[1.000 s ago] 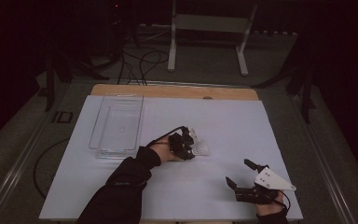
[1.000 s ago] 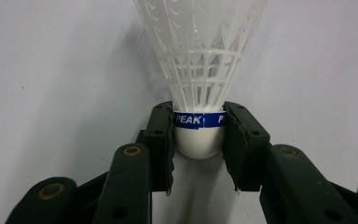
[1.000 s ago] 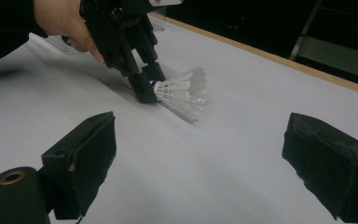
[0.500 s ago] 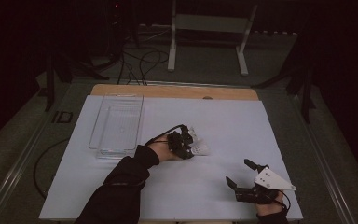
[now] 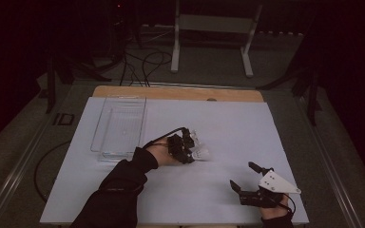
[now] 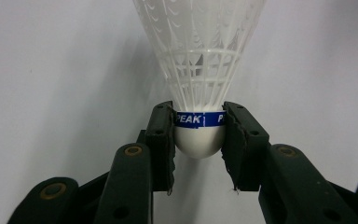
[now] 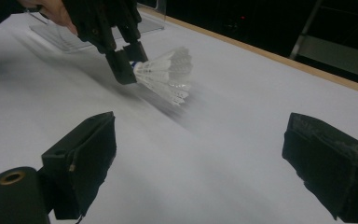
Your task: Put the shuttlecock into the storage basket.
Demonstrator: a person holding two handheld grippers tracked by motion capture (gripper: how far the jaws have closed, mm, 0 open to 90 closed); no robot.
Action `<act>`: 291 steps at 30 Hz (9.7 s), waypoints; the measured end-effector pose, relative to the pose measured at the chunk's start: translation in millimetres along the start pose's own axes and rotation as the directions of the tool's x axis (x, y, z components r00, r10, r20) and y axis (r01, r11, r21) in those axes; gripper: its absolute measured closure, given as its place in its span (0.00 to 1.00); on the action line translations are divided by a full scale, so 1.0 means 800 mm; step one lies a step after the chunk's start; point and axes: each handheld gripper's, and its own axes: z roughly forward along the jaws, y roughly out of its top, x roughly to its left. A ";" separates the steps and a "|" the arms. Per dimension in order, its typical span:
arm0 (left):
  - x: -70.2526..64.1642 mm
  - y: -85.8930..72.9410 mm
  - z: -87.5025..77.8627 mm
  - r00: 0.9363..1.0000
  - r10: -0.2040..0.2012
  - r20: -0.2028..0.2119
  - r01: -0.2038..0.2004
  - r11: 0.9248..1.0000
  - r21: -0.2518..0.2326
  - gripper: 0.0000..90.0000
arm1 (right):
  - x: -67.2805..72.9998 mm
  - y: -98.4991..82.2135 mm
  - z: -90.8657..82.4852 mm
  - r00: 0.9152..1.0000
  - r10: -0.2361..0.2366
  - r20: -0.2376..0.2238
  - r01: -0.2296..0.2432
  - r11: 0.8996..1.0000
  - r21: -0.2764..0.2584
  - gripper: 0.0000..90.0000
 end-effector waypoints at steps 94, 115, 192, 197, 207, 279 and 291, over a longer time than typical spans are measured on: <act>0.003 -0.048 -0.176 0.991 -0.128 -0.042 0.130 0.990 0.051 0.74 | 0.000 0.001 0.001 1.000 -0.004 -0.001 0.004 1.000 -0.010 0.11; 0.018 -0.080 -0.207 0.977 -0.197 -0.080 0.199 0.980 0.021 0.74 | 0.001 0.001 0.002 1.000 -0.007 -0.001 0.007 1.000 -0.008 0.11; 0.044 -0.213 -0.271 0.841 -0.483 -0.244 0.488 0.872 -0.044 0.73 | 0.003 0.001 0.005 1.000 -0.007 -0.006 0.007 1.000 0.001 0.11; 0.045 -0.221 -0.265 0.847 -0.477 -0.235 0.482 0.876 -0.040 0.73 | 0.003 0.001 0.005 1.000 -0.006 -0.007 0.006 1.000 0.005 0.11; 0.055 -0.241 -0.253 0.842 -0.484 -0.238 0.486 0.872 -0.056 0.73 | 0.003 0.001 0.005 1.000 -0.006 -0.010 0.006 1.000 0.007 0.11; 0.081 -0.259 -0.207 0.807 -0.534 -0.254 0.556 0.831 0.016 0.69 | 0.002 0.000 0.005 1.000 -0.003 -0.010 0.003 1.000 0.009 0.11; 0.075 -0.251 -0.216 0.756 -0.582 -0.298 0.592 0.803 -0.066 0.21 | 0.003 0.001 0.005 1.000 -0.001 -0.009 0.001 1.000 0.008 0.11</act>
